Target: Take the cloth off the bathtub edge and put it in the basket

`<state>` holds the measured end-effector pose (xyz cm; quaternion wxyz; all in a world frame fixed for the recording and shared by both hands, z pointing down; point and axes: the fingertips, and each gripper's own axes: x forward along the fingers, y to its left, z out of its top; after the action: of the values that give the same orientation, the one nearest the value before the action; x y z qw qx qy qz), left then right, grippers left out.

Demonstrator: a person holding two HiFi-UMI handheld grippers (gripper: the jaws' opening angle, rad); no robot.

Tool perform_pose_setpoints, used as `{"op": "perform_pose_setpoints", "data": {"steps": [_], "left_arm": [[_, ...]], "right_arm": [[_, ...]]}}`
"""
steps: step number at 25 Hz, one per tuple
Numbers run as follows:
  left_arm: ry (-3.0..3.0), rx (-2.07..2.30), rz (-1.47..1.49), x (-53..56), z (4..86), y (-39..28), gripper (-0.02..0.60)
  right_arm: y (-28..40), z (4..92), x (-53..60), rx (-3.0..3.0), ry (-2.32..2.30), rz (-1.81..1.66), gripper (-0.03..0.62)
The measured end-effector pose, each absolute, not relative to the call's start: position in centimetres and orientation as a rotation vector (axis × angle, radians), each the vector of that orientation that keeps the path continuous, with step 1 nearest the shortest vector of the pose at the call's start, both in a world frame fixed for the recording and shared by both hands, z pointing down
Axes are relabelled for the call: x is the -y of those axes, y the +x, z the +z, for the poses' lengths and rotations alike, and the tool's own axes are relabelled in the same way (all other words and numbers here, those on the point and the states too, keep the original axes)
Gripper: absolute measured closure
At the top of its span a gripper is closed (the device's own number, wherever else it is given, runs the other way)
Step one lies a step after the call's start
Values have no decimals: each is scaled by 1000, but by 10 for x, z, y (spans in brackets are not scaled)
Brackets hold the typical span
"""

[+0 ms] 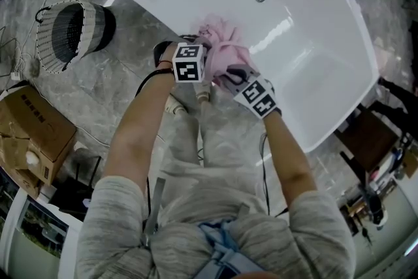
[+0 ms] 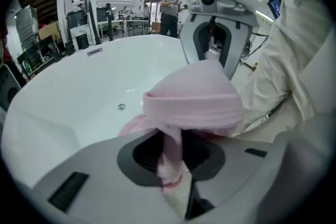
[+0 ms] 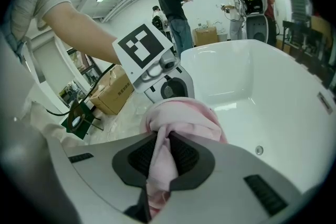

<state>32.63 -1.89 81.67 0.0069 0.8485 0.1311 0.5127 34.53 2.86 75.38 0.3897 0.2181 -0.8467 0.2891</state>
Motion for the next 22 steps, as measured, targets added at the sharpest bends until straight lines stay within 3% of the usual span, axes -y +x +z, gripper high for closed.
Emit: {"op": "perform_pose_setpoints", "data": {"steps": [1, 2, 22], "left_arm": [[2644, -397, 1579, 18, 814, 325, 521], [2634, -382, 1556, 17, 811, 324, 529], [2523, 194, 903, 51, 668, 291, 536]], "right_arm": [[346, 753, -29, 2155, 559, 736, 548], [347, 752, -29, 2156, 563, 738, 548], [340, 649, 9, 2261, 693, 656, 548]]}}
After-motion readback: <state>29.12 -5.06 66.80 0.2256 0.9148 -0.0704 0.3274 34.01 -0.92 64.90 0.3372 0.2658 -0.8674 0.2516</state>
